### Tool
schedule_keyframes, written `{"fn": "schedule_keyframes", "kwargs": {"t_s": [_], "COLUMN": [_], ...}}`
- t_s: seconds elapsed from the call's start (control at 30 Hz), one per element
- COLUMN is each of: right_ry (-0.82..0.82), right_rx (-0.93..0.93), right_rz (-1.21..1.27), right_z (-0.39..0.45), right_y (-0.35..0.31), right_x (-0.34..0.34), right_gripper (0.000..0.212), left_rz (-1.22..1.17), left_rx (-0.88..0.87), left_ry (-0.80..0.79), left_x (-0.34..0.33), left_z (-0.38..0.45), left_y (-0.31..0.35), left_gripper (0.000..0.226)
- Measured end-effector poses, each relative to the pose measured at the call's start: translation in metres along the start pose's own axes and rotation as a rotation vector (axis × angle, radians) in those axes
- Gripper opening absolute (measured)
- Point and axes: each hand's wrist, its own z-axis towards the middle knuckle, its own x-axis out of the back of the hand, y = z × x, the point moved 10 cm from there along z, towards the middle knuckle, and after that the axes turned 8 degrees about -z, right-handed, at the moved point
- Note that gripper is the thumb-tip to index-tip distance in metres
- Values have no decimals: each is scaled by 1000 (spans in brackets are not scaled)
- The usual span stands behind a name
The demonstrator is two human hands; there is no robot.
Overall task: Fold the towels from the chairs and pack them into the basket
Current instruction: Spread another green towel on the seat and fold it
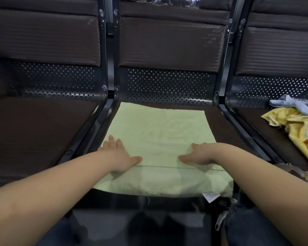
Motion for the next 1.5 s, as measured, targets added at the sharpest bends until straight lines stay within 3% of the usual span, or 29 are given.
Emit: {"fn": "schedule_keyframes", "kwargs": {"t_s": [0.23,0.43,0.53,0.63,0.7,0.77,0.83,0.9,1.1,1.27,1.37,1.5], "right_ry": [15,141,185,230,331,386,291,156,105,292,424,429], "right_rx": [-116,-78,-47,-22,-84,-185,-259,-322,-316,-316,-280,-227], "right_rz": [64,151,160,239,264,227,152,152,414,686,893,1060], "right_z": [25,49,58,48,41,34,32,26,15,12,-2,-26], "right_y": [1,8,11,17,38,65,84,94,92,104,112,115], "right_x": [-18,-5,3,16,31,41,38,26,4,19,34,34], "right_gripper": [101,99,95,87,65,36,22,28,33,9,4,4], "left_rz": [-57,-123,-193,-340,-321,-328,-404,-478,-476,-605,-919,-1141], "left_rx": [-11,-69,-131,-172,-134,-49,19,51,66,16,-11,-48], "left_ry": [27,133,221,408,499,474,375,301,262,375,387,392], "left_x": [-10,4,17,47,63,67,61,55,53,66,71,81], "left_z": [3,29,38,37,33,36,41,43,34,22,16,-3], "left_y": [-4,-3,-5,-17,-30,-47,-60,-70,-79,-83,-91,-100], "left_gripper": [100,96,90,76,67,63,63,67,53,32,23,18]}}
